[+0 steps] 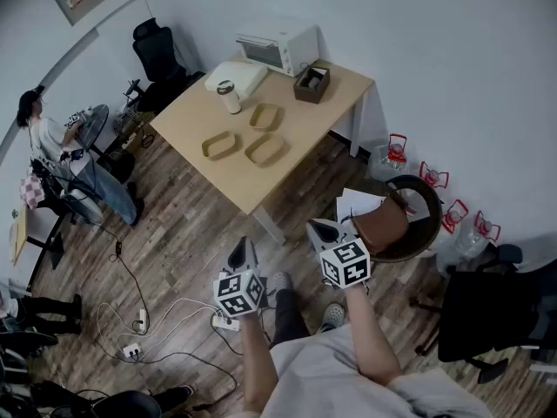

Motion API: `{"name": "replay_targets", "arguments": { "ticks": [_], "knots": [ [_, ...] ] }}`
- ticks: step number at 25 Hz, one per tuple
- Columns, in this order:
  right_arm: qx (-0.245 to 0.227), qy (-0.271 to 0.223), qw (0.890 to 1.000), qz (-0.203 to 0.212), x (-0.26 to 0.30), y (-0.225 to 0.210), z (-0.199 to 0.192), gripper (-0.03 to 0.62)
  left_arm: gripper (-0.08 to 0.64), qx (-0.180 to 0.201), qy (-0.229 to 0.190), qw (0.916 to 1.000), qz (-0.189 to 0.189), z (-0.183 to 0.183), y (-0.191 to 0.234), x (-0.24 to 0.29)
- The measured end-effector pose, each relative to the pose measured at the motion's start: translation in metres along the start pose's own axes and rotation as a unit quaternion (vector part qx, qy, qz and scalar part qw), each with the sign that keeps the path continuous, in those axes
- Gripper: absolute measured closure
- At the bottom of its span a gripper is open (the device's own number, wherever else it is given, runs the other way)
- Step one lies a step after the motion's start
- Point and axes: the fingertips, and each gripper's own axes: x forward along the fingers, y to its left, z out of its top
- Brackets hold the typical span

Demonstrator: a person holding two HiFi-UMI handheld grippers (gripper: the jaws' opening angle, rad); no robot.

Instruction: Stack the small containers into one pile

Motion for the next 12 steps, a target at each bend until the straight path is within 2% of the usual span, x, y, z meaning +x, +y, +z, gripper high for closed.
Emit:
{"name": "replay_targets", "arguments": {
  "ticks": [8,12],
  "knots": [
    [-0.007,-0.010,1.000,-0.021,0.008,-0.015,0.006,0.594,0.555,-0.014,-0.006,0.9996,-0.024,0.004,0.000,0.007],
    [-0.021,-0.004,1.000,-0.019,0.014,-0.019,0.010,0.592,0.555,-0.008,-0.008,0.9998,-0.017,0.010,0.006,0.011]
  ]
}}
